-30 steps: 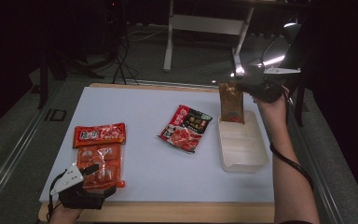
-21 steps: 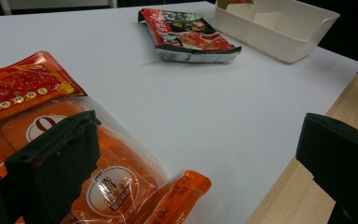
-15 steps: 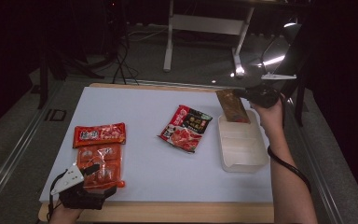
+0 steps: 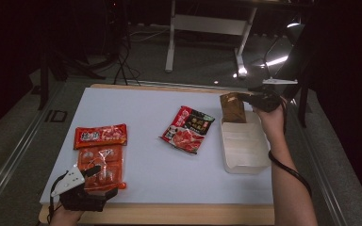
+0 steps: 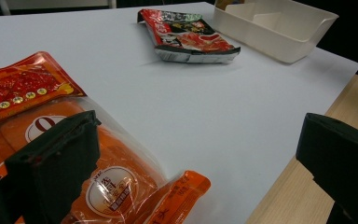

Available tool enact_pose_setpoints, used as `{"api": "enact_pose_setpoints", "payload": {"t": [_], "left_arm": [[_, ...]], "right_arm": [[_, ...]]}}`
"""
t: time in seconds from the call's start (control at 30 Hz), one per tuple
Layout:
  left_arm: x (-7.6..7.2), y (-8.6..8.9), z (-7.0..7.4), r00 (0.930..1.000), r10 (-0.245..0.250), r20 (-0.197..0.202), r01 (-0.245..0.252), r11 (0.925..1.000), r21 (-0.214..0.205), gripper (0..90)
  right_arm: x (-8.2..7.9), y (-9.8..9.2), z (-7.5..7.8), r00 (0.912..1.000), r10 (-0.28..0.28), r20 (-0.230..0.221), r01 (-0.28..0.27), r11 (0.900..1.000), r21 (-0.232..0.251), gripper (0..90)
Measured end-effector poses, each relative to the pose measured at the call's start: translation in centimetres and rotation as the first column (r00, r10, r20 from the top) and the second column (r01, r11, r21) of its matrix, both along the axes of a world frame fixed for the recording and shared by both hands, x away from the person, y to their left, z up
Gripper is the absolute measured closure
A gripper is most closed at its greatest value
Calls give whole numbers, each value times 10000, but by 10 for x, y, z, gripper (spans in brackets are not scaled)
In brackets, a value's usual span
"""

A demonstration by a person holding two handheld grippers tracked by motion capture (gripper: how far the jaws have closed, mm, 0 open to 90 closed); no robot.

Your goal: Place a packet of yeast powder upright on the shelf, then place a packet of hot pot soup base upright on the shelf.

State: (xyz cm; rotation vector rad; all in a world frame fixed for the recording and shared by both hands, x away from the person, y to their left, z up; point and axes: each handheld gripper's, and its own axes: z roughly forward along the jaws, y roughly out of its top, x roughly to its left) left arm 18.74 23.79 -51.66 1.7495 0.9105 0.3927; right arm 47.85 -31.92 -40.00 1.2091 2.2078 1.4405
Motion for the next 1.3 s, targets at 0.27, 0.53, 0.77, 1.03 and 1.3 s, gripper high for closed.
{"api": "enact_pose_setpoints", "payload": {"t": [0.27,0.53,0.77,1.03,1.3], "left_arm": [[0,-1,0,10000,-35,2,35,10000,24,1],[0,-2,0,9999,-137,-4,137,9999,14,2],[1,-3,-1,9997,-240,28,240,9997,93,2],[-1,-6,2,9978,-604,260,607,9981,-120,1],[7,-13,10,9968,-794,-51,791,9960,-415,1]], "right_arm": [[-4,-19,2,9914,-1289,221,1299,9903,-502,822],[-23,-22,24,9808,-1690,970,1689,9856,88,436],[-55,-15,43,9758,-1270,1783,1148,9904,774,183],[-88,-1,38,9809,-411,1900,168,9917,1278,146],[-133,14,27,9750,388,2187,-599,9941,906,146]]}}
